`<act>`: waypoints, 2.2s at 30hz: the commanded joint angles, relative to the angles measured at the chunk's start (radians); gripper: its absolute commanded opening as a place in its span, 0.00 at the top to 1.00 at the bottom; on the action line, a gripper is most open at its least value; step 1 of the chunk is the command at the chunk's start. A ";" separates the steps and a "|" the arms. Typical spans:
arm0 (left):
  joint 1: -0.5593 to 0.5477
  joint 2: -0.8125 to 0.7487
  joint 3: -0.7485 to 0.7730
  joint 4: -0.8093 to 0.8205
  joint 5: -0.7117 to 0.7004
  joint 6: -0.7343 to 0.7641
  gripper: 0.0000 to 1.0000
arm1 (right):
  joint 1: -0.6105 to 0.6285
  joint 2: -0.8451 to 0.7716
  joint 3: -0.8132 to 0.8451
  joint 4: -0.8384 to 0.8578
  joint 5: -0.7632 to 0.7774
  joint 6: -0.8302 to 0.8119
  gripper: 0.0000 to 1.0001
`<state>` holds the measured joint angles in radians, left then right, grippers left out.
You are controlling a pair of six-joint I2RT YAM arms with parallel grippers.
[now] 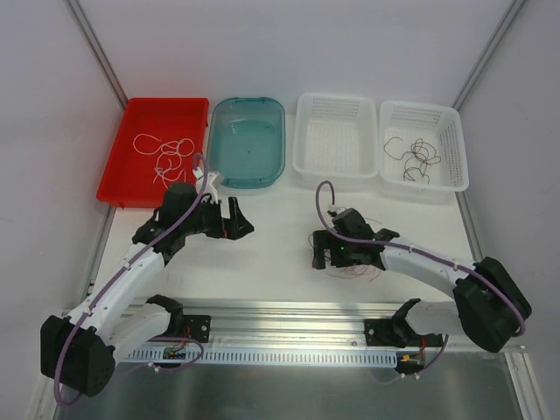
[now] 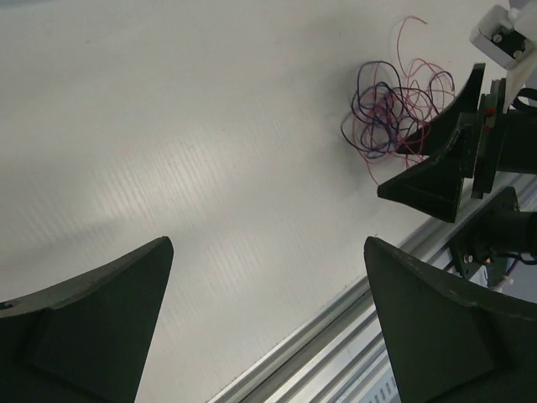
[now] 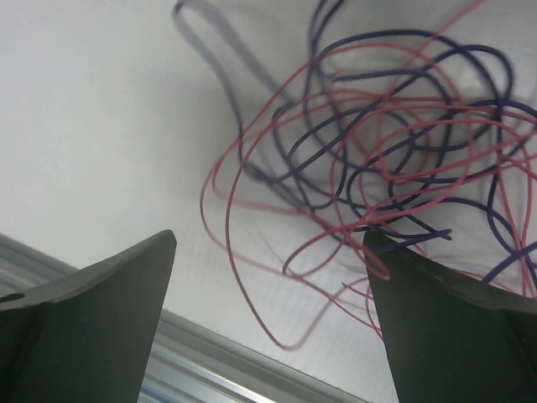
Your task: Untangle the cables
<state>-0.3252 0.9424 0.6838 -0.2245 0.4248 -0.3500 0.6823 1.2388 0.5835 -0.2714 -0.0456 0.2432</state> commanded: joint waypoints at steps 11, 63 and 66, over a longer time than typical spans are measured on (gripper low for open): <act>-0.205 0.165 0.066 0.066 -0.115 0.000 0.02 | 0.141 -0.111 0.108 -0.072 0.198 0.037 0.02; -0.468 0.692 0.455 0.097 -0.228 0.387 1.00 | -0.151 -0.220 -0.226 0.054 0.187 0.252 0.35; -0.460 0.540 0.393 0.094 -0.285 0.353 1.00 | -0.155 -0.219 -0.226 0.041 0.204 0.252 0.50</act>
<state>-0.7967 1.6386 1.1145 -0.1474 0.2226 0.0532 0.5346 1.0084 0.3790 -0.1734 0.1154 0.4801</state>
